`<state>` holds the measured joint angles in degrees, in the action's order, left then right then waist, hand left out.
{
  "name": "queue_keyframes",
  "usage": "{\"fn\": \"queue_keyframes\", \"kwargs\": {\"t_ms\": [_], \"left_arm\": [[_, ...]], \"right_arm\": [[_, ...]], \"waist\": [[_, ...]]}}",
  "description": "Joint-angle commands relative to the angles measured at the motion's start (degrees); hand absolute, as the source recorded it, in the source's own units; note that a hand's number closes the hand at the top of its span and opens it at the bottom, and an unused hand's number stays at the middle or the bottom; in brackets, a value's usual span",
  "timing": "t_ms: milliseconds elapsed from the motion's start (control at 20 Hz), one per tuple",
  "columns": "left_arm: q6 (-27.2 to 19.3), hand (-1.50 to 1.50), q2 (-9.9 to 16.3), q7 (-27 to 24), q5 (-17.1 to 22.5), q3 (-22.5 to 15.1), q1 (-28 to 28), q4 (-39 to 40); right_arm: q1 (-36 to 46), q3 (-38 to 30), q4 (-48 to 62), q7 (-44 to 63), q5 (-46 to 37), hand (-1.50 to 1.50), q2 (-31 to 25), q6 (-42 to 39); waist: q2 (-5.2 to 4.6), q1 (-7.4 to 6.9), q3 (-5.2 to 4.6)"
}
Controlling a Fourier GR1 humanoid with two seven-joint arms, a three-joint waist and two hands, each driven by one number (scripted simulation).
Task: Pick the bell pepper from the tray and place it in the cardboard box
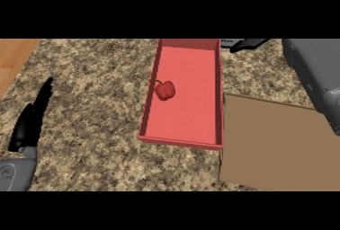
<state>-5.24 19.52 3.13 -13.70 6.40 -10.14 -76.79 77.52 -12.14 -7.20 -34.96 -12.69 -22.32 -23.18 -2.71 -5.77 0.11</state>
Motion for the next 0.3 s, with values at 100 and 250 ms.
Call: {"fn": "queue_keyframes", "kwargs": {"t_ms": [100, 250], "left_arm": [[0.21, 0.0, 0.59, -0.86, -0.08, 0.45, -1.19, 1.03], [0.73, 0.0, 0.73, 1.49, 0.24, 0.41, -1.5, -0.58]], "right_arm": [[-2.34, 1.49, 0.06, -3.84, -1.94, -1.5, -7.75, -7.47], [-3.34, 3.37, -0.54, -5.2, -3.94, -1.5, -8.87, -8.08]], "waist": [[-0.79, -0.29, 0.04], [-0.66, -1.07, 0.13]]}}
